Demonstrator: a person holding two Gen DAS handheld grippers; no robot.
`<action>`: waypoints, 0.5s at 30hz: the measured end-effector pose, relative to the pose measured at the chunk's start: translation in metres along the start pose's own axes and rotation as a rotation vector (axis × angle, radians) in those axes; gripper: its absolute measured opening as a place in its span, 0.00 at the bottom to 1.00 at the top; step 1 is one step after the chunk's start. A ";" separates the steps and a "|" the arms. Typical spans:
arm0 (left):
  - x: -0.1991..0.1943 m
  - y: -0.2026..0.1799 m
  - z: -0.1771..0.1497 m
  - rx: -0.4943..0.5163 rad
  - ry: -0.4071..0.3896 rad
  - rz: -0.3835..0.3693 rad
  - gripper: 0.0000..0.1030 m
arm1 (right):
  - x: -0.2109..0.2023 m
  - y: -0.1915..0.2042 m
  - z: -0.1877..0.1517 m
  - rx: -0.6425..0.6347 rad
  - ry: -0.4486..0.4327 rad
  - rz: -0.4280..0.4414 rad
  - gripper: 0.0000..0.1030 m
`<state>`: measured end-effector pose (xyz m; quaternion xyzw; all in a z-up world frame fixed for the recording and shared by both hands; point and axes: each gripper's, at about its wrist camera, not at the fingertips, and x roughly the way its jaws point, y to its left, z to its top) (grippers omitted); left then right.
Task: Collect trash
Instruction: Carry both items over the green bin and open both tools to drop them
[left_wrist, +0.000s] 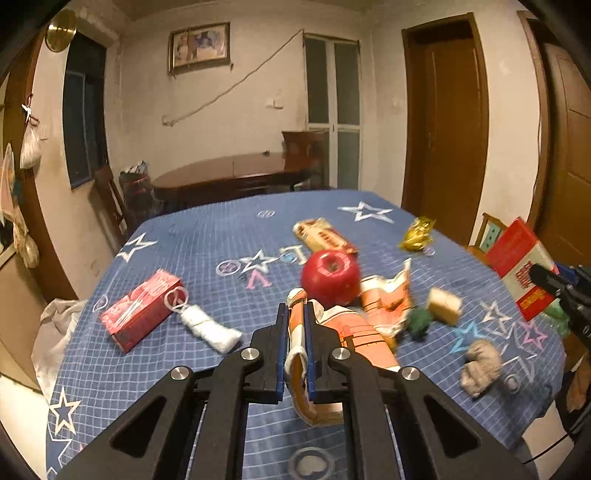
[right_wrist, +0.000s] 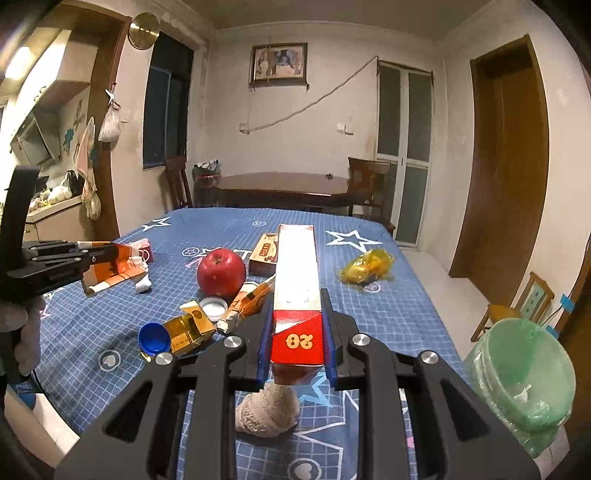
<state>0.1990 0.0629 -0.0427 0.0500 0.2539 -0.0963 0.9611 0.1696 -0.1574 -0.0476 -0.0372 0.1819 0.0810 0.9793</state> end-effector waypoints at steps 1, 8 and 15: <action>-0.002 -0.006 0.002 0.002 -0.009 -0.005 0.09 | -0.002 0.000 0.000 -0.004 -0.005 -0.003 0.20; -0.009 -0.050 0.021 0.023 -0.059 -0.055 0.09 | -0.015 -0.010 0.010 -0.029 -0.041 -0.028 0.20; -0.008 -0.103 0.046 0.039 -0.115 -0.136 0.09 | -0.026 -0.034 0.018 -0.028 -0.057 -0.082 0.20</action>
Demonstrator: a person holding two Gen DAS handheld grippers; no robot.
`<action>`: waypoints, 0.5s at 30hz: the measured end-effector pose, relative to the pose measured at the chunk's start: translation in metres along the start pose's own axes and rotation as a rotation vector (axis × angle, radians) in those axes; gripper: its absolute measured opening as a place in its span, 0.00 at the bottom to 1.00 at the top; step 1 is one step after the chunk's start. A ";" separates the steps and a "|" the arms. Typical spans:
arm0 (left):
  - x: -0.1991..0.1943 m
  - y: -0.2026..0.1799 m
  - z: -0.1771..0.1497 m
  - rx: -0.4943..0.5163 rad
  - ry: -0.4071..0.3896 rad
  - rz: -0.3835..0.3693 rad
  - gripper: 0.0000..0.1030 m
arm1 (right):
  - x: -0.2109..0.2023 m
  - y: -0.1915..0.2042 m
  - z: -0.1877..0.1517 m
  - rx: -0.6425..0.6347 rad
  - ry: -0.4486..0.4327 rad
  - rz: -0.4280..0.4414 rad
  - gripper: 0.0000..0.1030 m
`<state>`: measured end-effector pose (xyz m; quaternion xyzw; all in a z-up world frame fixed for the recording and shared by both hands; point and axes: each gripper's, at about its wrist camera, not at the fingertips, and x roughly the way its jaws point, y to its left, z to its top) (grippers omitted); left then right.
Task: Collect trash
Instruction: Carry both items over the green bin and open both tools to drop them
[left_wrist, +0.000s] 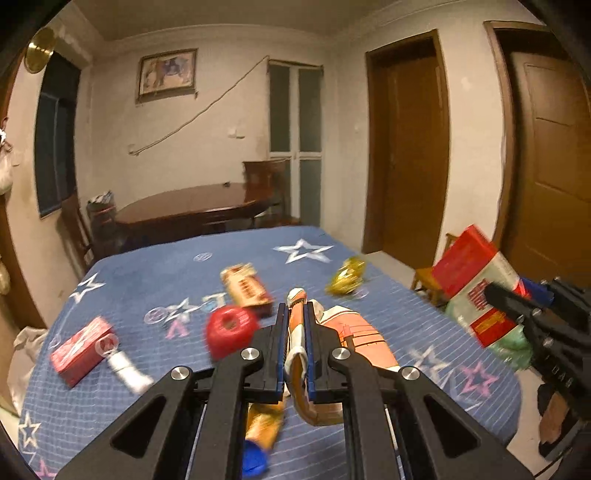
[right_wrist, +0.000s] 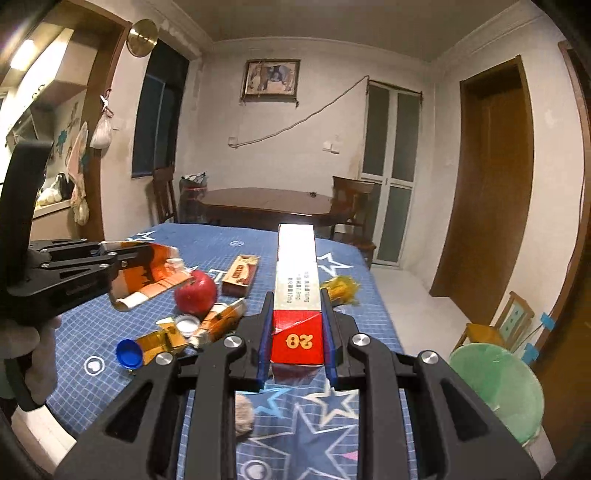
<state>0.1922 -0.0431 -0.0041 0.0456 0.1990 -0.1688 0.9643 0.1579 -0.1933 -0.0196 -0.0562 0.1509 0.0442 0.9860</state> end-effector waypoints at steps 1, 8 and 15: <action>0.002 -0.010 0.005 0.004 -0.011 -0.014 0.09 | -0.001 -0.003 0.000 0.000 -0.001 -0.007 0.20; 0.021 -0.071 0.032 0.030 -0.048 -0.095 0.09 | -0.009 -0.036 0.004 0.007 -0.001 -0.083 0.20; 0.048 -0.136 0.053 0.069 -0.065 -0.172 0.09 | -0.014 -0.086 0.001 0.032 0.023 -0.178 0.20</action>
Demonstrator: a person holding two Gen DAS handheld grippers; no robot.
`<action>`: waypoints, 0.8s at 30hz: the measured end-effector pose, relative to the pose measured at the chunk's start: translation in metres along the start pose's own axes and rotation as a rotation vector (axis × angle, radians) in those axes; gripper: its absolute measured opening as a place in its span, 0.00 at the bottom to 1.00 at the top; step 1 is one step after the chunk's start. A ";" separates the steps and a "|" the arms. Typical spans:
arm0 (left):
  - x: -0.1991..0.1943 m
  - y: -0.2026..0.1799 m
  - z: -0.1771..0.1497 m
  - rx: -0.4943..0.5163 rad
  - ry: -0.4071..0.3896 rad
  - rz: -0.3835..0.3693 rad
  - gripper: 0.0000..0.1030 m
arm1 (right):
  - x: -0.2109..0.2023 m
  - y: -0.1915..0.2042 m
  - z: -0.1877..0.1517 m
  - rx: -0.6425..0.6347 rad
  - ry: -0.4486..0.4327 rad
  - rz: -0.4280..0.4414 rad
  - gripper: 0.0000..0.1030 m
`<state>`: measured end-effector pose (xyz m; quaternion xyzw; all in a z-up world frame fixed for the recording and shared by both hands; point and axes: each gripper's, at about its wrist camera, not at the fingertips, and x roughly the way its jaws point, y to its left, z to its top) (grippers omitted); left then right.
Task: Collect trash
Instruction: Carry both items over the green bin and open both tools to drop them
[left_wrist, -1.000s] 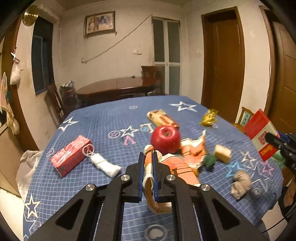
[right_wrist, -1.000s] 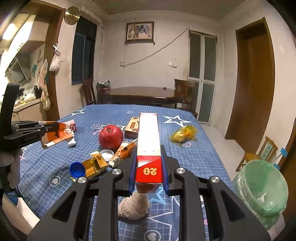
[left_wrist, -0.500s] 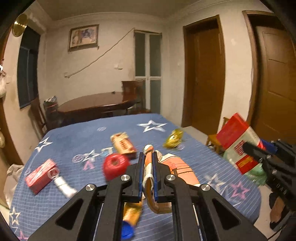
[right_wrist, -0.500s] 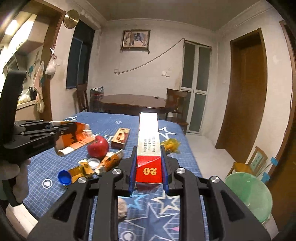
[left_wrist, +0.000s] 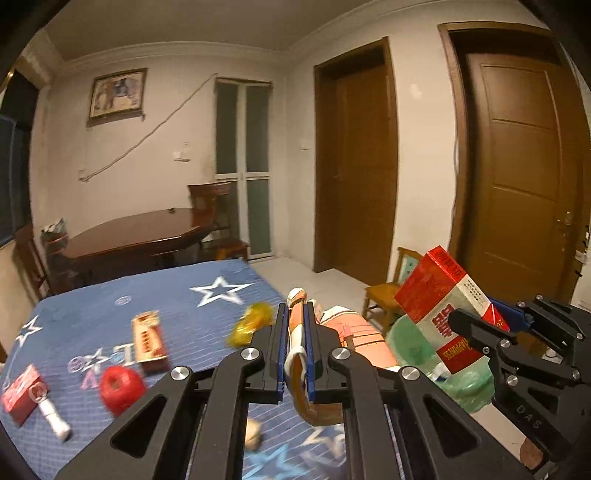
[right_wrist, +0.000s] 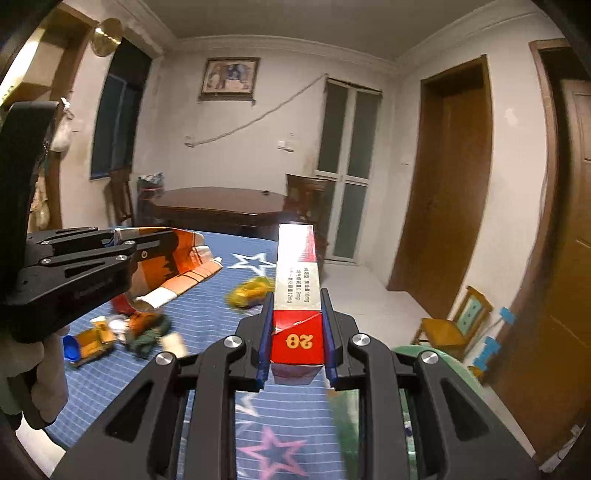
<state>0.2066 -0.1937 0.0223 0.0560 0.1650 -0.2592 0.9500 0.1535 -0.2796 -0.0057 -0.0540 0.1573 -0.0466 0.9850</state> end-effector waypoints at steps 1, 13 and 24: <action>0.007 -0.010 0.003 0.006 0.000 -0.013 0.09 | 0.001 -0.007 0.000 0.005 0.004 -0.011 0.20; 0.083 -0.114 0.025 0.081 0.037 -0.164 0.09 | 0.016 -0.097 -0.015 0.094 0.112 -0.126 0.20; 0.170 -0.177 0.004 0.132 0.162 -0.245 0.09 | 0.053 -0.161 -0.043 0.179 0.298 -0.113 0.20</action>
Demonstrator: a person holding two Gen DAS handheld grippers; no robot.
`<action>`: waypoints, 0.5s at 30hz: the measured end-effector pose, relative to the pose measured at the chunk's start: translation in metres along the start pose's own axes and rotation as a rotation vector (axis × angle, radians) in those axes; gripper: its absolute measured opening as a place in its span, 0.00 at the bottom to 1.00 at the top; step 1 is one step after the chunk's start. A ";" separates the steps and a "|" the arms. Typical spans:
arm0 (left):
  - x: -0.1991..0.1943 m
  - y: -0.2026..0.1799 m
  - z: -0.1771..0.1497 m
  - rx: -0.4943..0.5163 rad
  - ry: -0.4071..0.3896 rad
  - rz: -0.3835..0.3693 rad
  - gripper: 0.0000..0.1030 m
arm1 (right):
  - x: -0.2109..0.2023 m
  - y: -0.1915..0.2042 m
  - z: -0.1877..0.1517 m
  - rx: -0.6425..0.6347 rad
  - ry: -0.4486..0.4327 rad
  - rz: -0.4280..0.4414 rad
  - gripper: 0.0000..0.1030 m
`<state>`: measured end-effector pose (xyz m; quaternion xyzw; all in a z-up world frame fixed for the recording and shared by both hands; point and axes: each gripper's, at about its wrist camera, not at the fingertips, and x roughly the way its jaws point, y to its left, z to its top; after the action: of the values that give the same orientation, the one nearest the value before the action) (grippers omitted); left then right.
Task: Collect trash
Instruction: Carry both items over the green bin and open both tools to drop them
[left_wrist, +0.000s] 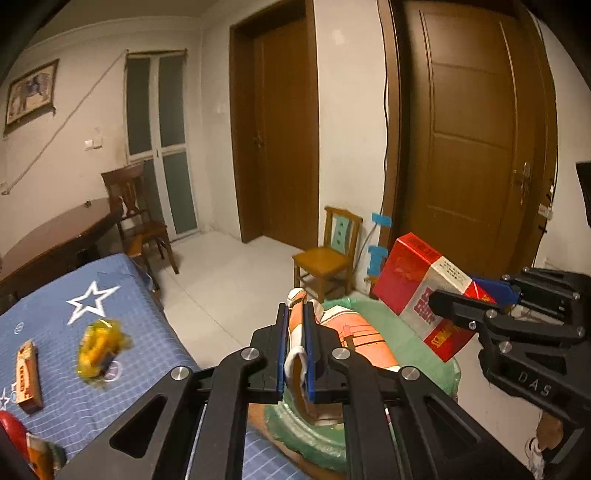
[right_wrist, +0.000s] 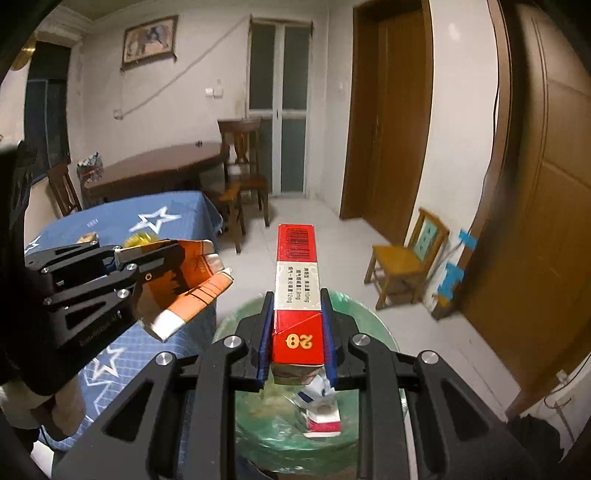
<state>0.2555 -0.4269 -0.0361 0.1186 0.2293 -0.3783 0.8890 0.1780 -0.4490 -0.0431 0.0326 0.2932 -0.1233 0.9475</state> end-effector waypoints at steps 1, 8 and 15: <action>0.010 -0.003 -0.001 0.002 0.015 -0.003 0.09 | 0.005 -0.004 -0.001 0.007 0.016 0.005 0.20; 0.051 -0.007 -0.020 0.012 0.089 -0.024 0.09 | 0.037 -0.027 -0.012 0.034 0.111 0.013 0.20; 0.077 -0.001 -0.033 0.009 0.133 -0.029 0.09 | 0.045 -0.032 -0.016 0.042 0.131 0.022 0.20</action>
<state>0.2910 -0.4629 -0.1026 0.1441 0.2879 -0.3835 0.8656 0.1971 -0.4877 -0.0810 0.0637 0.3517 -0.1167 0.9266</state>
